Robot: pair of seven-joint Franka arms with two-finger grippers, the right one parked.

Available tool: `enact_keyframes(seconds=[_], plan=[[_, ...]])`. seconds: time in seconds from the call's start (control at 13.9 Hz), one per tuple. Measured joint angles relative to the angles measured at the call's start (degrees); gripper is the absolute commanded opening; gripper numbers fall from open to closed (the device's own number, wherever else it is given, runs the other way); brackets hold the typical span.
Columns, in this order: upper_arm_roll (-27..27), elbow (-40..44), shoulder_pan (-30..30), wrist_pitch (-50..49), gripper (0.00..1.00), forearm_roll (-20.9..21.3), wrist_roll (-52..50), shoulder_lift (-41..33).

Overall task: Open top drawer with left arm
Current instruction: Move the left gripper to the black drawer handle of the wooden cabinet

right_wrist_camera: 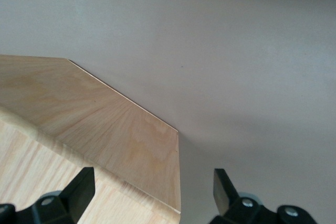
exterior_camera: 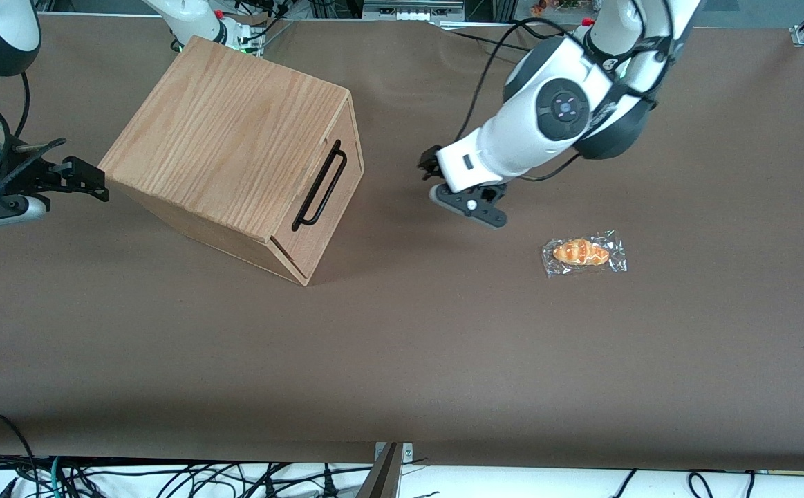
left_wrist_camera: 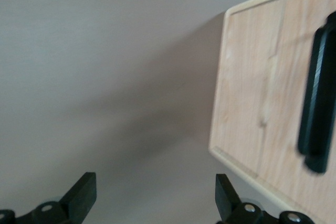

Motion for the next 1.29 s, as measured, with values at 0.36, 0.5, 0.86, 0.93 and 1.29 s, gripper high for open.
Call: enact_keyframes(seconds=[0.36, 0.5, 0.86, 0.93, 1.29], plan=[[-0.04, 6.7, -4.88, 10.51, 1.0, -1.34, -7.83, 9.03], [-0.08, 7.33, -6.78, 14.38, 1.0, -1.35, -10.24, 10.55], [-0.15, 7.96, -10.56, 16.15, 1.0, -2.38, -11.92, 11.25], [-0.15, 8.06, -11.2, 16.16, 1.0, -2.38, -12.11, 11.35], [-0.06, 8.25, -12.59, 16.22, 1.0, -2.38, -12.26, 12.96]])
